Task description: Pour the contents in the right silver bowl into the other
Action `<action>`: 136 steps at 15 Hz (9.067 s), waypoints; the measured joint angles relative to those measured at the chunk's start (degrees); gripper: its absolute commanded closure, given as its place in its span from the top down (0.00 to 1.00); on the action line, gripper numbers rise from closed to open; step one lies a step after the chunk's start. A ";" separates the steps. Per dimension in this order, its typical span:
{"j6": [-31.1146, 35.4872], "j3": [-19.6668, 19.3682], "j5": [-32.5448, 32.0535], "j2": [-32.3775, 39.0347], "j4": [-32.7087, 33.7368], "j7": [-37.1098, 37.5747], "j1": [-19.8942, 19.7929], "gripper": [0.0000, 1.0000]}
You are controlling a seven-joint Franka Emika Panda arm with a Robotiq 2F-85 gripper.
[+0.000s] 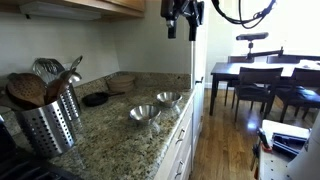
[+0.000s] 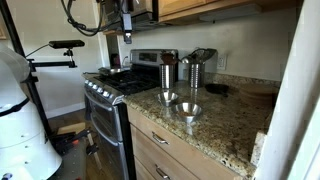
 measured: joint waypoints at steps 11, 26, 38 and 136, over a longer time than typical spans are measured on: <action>1.29 -2.02 -3.05 2.57 -1.49 -0.67 -2.91 1.00; 11.40 -7.24 -8.18 15.15 -2.62 -0.44 -7.93 1.00; 12.54 -10.15 -8.96 22.23 1.81 -0.44 -9.18 1.00; 17.96 -14.62 -18.30 52.52 23.64 -5.00 -8.99 0.06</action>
